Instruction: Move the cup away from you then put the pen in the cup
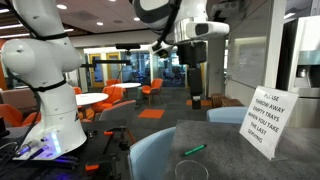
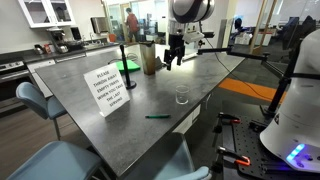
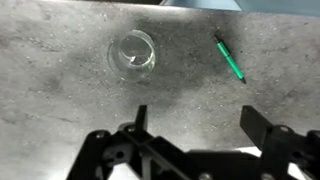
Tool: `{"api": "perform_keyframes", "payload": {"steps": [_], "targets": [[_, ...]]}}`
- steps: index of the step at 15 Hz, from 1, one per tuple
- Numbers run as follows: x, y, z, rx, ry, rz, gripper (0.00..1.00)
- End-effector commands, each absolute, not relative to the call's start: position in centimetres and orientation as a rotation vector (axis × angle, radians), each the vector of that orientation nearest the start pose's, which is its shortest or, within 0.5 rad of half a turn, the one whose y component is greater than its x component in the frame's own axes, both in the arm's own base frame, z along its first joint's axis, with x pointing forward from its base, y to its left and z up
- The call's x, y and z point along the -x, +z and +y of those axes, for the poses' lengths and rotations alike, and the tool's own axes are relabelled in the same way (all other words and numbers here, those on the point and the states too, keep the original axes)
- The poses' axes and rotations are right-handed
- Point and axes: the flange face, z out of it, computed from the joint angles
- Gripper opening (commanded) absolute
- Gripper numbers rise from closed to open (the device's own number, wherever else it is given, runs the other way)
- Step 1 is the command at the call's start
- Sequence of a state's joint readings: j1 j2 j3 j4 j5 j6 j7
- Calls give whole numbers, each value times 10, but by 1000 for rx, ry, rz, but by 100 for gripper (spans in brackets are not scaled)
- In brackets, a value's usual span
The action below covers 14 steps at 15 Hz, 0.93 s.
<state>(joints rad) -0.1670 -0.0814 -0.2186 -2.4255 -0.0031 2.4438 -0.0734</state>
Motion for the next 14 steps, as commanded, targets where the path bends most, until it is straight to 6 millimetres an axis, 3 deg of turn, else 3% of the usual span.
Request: {"api": "perform_keyframes", "payload": {"steps": [1, 8, 14], "targets": [[-472, 314, -199, 3091, -142, 578, 100], [-472, 234, -212, 3029, 26, 716, 100], [-466, 193, -216, 3031, 90, 753, 98]]}}
